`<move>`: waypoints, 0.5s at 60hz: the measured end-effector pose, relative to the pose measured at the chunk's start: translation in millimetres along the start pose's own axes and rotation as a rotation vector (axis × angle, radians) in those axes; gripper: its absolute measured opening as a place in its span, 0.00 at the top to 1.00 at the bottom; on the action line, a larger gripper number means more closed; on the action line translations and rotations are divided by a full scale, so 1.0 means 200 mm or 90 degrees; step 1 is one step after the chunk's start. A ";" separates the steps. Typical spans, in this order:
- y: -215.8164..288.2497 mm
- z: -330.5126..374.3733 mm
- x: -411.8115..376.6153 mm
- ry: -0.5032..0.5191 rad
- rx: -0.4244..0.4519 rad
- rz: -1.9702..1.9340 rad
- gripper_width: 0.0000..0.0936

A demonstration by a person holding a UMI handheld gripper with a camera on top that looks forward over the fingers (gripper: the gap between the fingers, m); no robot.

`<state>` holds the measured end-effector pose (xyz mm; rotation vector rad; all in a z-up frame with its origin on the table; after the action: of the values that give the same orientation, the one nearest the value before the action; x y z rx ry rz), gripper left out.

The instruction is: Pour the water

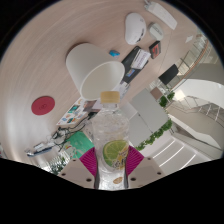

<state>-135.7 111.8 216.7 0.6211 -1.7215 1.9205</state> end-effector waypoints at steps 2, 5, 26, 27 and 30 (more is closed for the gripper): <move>0.00 0.01 0.02 -0.002 -0.001 -0.028 0.65; 0.01 -0.02 0.07 -0.008 -0.008 -0.116 0.65; -0.50 0.09 0.00 -0.144 -0.284 -1.353 0.60; -0.48 0.09 -0.04 -0.140 -0.280 -1.384 0.59; -0.42 0.06 -0.16 -0.127 -0.256 -1.458 0.58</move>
<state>-58.3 106.4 262.7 1.4925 -0.3826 -0.1329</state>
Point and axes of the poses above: the point between the fingertips, and its own axes, seen from behind it with the camera up: x to the right, y up, z backward, against the way the camera looks, the point moved 1 cm from there along z, backward, against the way the camera looks, and after that the axes turned 12 degrees about -y, right-handed, at the moved point
